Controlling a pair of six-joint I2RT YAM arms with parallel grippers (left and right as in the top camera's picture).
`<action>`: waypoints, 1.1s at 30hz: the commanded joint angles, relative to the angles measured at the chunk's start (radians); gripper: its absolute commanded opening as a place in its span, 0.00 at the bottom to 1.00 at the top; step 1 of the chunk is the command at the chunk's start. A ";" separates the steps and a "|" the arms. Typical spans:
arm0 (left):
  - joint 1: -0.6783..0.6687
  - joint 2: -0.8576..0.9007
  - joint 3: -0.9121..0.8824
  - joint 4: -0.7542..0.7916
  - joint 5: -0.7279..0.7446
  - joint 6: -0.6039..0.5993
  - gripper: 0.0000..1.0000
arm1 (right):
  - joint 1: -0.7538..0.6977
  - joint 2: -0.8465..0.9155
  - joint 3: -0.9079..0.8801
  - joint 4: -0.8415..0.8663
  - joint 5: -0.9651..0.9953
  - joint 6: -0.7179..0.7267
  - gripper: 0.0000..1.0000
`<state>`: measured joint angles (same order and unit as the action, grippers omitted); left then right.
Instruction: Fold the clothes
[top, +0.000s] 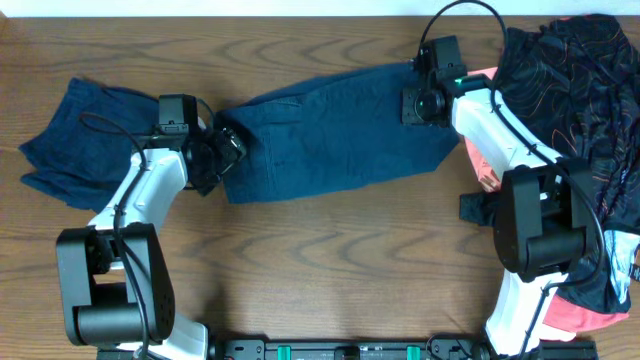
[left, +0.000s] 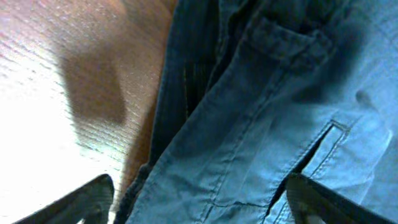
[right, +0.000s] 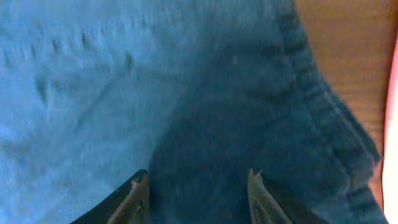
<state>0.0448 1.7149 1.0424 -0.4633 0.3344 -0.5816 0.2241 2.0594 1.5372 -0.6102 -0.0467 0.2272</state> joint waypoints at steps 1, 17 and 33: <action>0.003 0.023 -0.010 0.001 -0.033 0.055 0.92 | 0.050 -0.003 0.003 -0.014 -0.020 -0.075 0.51; 0.002 0.204 -0.010 0.114 0.161 0.144 0.45 | 0.062 -0.002 0.006 -0.016 0.049 -0.075 0.57; 0.079 -0.103 0.038 -0.341 0.163 0.227 0.06 | 0.190 -0.070 0.004 -0.211 -0.387 -0.110 0.26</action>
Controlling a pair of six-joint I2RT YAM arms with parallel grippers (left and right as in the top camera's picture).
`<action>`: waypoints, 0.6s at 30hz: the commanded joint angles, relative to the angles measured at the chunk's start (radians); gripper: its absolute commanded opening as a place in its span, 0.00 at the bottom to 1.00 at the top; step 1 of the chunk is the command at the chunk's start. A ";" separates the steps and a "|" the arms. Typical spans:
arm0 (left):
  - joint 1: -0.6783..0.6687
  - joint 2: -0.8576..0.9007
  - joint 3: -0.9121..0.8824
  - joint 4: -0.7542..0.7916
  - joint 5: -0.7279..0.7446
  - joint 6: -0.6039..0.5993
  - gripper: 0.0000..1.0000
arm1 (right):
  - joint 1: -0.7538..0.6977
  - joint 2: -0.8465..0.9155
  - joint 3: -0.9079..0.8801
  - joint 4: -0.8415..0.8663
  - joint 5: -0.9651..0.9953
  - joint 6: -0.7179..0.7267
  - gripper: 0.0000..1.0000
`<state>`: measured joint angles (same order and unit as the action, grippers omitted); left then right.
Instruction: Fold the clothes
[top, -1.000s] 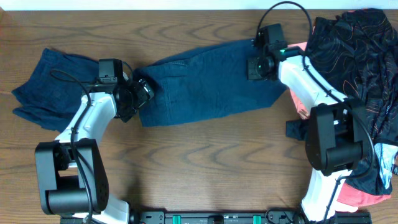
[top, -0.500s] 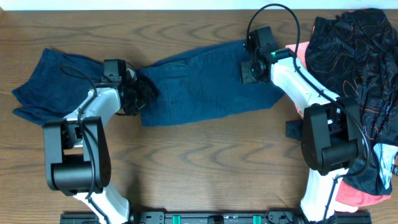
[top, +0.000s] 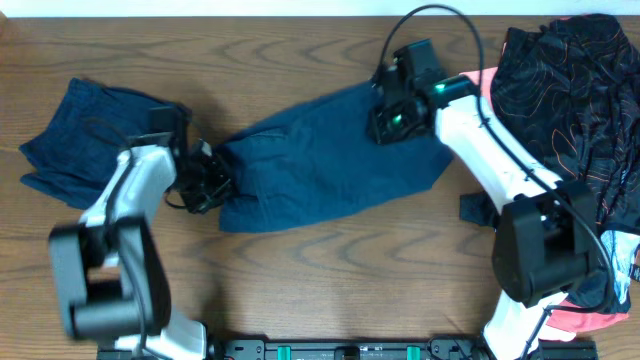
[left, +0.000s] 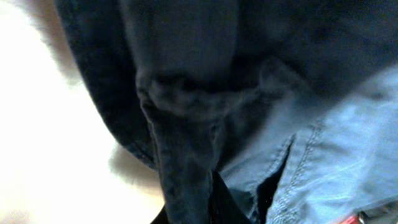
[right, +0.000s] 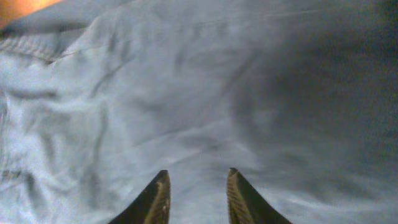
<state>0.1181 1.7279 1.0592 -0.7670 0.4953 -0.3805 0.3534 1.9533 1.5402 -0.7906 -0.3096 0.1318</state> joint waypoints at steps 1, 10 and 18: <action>0.005 -0.155 0.021 -0.056 0.002 0.026 0.06 | 0.080 0.047 0.001 -0.043 -0.126 -0.018 0.25; 0.005 -0.464 0.023 -0.148 0.029 0.012 0.06 | 0.328 0.146 0.001 -0.008 -0.158 -0.017 0.24; 0.005 -0.639 0.030 -0.100 0.028 0.009 0.06 | 0.485 0.229 0.001 0.202 -0.188 0.032 0.23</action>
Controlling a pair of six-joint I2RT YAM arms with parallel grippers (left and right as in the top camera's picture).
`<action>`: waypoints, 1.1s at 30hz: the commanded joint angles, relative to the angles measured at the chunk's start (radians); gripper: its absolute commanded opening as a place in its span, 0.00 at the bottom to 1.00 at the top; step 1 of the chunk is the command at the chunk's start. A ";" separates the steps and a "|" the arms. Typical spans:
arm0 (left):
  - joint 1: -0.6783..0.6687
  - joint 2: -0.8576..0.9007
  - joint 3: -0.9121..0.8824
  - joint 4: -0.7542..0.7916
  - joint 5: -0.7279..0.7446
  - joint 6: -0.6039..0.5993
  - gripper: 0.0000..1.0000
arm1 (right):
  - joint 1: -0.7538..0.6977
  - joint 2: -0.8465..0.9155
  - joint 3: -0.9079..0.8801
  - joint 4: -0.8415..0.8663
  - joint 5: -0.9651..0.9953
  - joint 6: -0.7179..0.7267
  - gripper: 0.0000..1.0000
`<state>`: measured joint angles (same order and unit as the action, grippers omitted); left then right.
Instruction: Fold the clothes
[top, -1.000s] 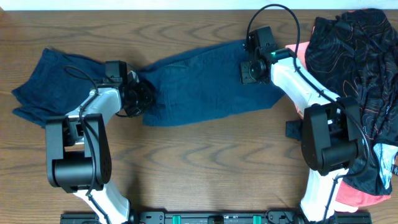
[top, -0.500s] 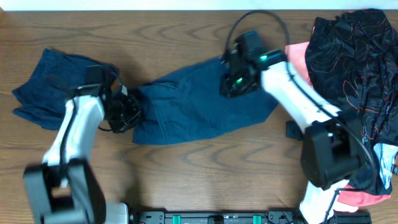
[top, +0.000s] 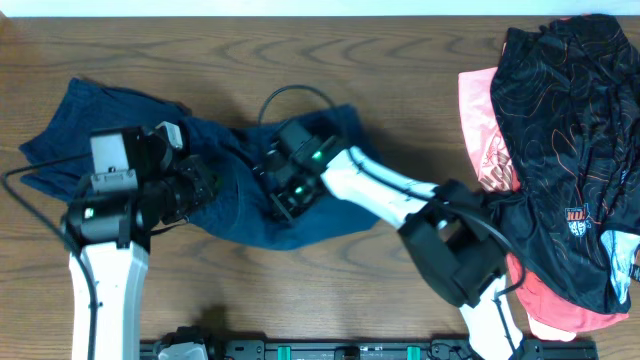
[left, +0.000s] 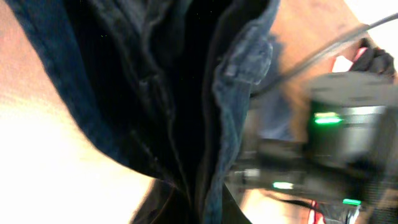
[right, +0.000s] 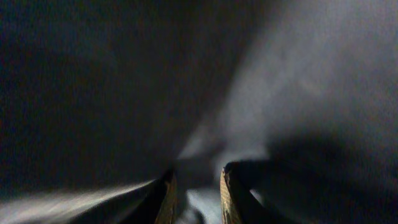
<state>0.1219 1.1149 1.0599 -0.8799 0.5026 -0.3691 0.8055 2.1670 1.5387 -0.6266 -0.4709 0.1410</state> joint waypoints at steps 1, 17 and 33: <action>0.001 -0.030 0.029 0.013 0.021 -0.002 0.06 | 0.044 0.015 0.003 0.076 -0.020 0.023 0.25; -0.083 0.024 0.027 0.018 0.021 -0.010 0.06 | -0.266 -0.188 0.063 -0.258 0.364 -0.056 0.33; -0.382 0.294 0.027 0.412 0.021 -0.236 0.06 | -0.294 -0.167 -0.338 0.066 0.351 0.005 0.30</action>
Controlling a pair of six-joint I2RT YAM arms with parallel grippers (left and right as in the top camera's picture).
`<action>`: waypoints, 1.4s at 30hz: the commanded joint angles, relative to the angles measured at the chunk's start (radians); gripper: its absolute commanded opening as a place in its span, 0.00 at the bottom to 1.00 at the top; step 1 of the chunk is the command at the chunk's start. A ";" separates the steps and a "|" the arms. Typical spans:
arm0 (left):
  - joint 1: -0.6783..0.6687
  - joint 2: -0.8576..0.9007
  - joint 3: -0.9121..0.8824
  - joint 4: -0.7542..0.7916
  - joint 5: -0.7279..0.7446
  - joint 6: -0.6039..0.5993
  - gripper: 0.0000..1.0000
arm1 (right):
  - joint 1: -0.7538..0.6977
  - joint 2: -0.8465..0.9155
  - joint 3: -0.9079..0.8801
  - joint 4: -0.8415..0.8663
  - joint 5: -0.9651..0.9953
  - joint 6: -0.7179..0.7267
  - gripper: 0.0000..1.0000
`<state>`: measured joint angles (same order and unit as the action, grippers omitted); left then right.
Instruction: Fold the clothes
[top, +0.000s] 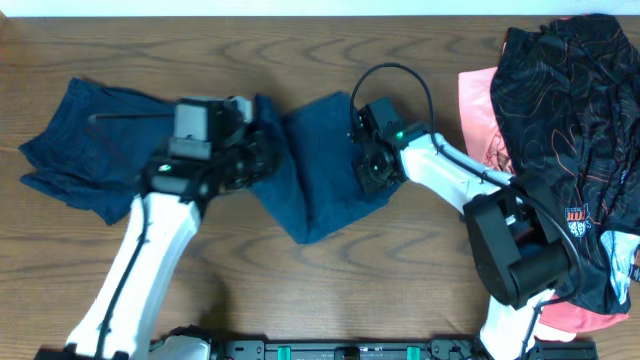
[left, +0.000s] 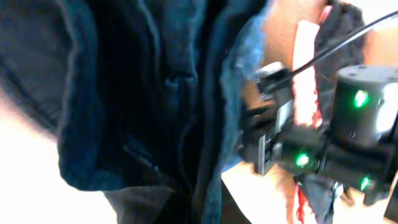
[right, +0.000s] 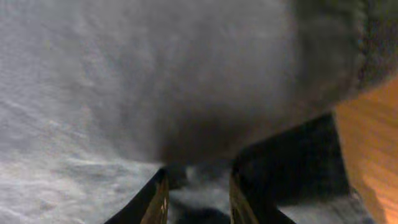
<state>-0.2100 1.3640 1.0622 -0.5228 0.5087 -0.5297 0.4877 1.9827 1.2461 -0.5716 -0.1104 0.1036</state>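
Dark blue pants lie across the wooden table. One end is spread at the left, and the rest is bunched in a doubled-over flap at the middle. My left gripper is at the flap's left edge, shut on the pants. In the left wrist view dark folds run down into that gripper. My right gripper is at the flap's right edge. It is shut on a pinch of the pants cloth. The two grippers are close together.
At the right edge of the table lies a heap of clothes: a black patterned garment over a coral-pink one. The right arm with green lights shows in the left wrist view.
My right gripper has moved from the lower left of the pants to the right and a little up, still shut on cloth. My left gripper has moved right and up. The flap now lies further right.
The pants lay stretched across the table, my left gripper open at their middle and my right gripper at their right end. Then both were shut on cloth, and the right end came over to the left. Now the doubled cloth sits at the middle between both grippers.
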 joint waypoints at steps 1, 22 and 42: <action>-0.067 0.063 0.025 0.090 0.015 -0.089 0.06 | 0.027 0.017 -0.051 0.014 -0.009 0.054 0.29; -0.033 0.247 0.025 0.582 -0.215 -0.097 0.52 | -0.103 -0.375 0.037 -0.171 0.263 0.226 0.34; -0.022 0.531 0.024 0.387 -0.225 -0.035 0.52 | -0.002 -0.165 0.032 -0.041 -0.219 0.082 0.29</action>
<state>-0.2317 1.8908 1.0752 -0.0834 0.2848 -0.5777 0.4713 1.7519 1.2877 -0.5827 -0.2729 0.1997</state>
